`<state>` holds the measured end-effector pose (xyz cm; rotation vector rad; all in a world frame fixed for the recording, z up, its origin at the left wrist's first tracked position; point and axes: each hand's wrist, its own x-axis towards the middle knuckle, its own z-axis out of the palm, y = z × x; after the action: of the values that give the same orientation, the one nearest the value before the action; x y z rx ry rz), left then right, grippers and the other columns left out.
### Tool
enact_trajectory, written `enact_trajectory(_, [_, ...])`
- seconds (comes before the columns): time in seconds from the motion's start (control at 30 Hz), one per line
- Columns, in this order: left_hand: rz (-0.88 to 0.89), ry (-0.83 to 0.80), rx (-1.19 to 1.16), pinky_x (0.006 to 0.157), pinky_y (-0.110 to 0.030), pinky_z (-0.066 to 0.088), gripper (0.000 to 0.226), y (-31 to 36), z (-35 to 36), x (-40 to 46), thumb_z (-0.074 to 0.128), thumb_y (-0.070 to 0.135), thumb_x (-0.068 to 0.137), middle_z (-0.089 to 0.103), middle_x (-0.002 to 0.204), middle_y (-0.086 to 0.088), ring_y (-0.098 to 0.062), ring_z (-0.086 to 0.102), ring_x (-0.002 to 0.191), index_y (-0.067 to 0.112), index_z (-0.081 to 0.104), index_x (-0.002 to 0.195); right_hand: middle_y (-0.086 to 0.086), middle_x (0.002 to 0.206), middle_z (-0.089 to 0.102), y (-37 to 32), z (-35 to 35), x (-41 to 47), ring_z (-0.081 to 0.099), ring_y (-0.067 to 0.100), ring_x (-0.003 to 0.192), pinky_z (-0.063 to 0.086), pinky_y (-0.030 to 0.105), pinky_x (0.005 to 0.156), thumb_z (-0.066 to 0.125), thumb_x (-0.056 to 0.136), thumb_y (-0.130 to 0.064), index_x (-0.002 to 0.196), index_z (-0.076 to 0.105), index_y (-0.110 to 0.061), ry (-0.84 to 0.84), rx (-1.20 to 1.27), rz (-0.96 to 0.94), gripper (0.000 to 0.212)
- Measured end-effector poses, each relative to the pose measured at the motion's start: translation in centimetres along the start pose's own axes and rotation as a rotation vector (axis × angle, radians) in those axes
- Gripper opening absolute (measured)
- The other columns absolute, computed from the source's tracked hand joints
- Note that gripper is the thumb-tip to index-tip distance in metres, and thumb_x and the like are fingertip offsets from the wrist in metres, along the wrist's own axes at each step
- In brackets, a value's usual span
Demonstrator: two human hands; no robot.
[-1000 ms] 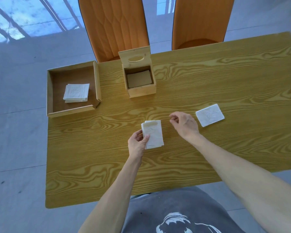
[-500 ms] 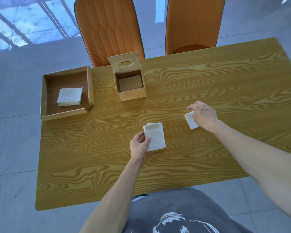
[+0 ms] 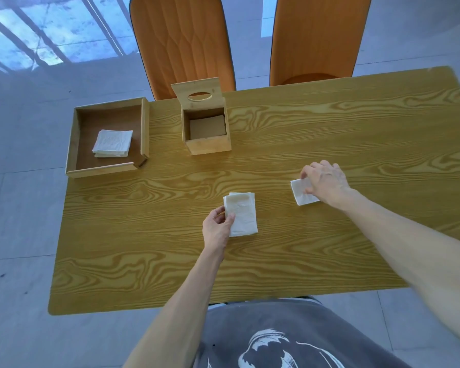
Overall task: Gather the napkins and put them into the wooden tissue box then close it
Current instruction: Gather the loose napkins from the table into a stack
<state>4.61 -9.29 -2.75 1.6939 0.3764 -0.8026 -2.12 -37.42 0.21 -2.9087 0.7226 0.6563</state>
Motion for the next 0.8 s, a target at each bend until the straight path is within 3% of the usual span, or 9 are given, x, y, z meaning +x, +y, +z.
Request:
enact_trajectory(0.13, [0.004,-0.007,-0.001,0.093,-0.040,0.057,0.030,0.0,-0.1,0.2,0.072,0.011,0.089,0.072,0.112,-0.008,-0.023,0.070,0.104,0.018,0.061,0.116,-0.001,0.123,0.065,0.0,-0.2,0.2,0.048,0.023,0.121,0.035,0.040,0.098,0.065,0.091,-0.041,0.132,0.053,-0.025,-0.046,0.007,0.009,0.046])
enact_trajectory(0.33, [0.013,-0.020,-0.024,0.085,-0.033,0.058,0.037,0.0,-0.1,0.1,0.072,0.010,0.089,0.072,0.107,-0.006,-0.021,0.070,0.100,0.009,0.061,0.124,0.002,0.121,0.062,-0.2,-0.7,0.2,0.048,0.024,0.117,0.036,0.040,0.097,0.057,0.095,-0.042,0.118,0.065,-0.027,-0.072,0.016,0.042,0.029])
enact_trajectory(0.5, [-0.002,-0.028,-0.038,0.076,-0.024,0.055,0.035,0.2,-0.1,0.0,0.071,0.011,0.090,0.070,0.099,0.002,-0.013,0.068,0.092,0.012,0.060,0.123,0.007,0.109,0.067,-1.4,-1.1,-0.4,0.062,0.025,0.097,0.052,0.038,0.083,0.063,0.093,-0.036,0.114,0.065,-0.020,-0.132,0.585,0.055,0.026])
enact_trajectory(0.7, [-0.014,-0.022,-0.056,0.072,-0.022,0.054,0.034,0.2,-0.2,0.0,0.070,0.012,0.091,0.069,0.098,0.002,-0.010,0.067,0.087,0.010,0.060,0.123,0.010,0.109,0.070,-6.0,0.4,-1.6,0.068,0.024,0.098,0.057,0.035,0.079,0.070,0.091,-0.020,0.113,0.064,-0.010,-0.116,1.340,0.173,0.024])
enact_trajectory(0.8, [-0.024,-0.023,-0.068,0.066,-0.018,0.054,0.034,0.3,-0.2,0.1,0.070,0.011,0.091,0.070,0.099,0.000,-0.010,0.068,0.086,0.009,0.060,0.124,0.010,0.110,0.071,-9.3,1.4,-2.4,0.069,0.022,0.095,0.058,0.028,0.073,0.070,0.092,-0.017,0.114,0.064,-0.008,-0.179,1.531,0.213,0.025])
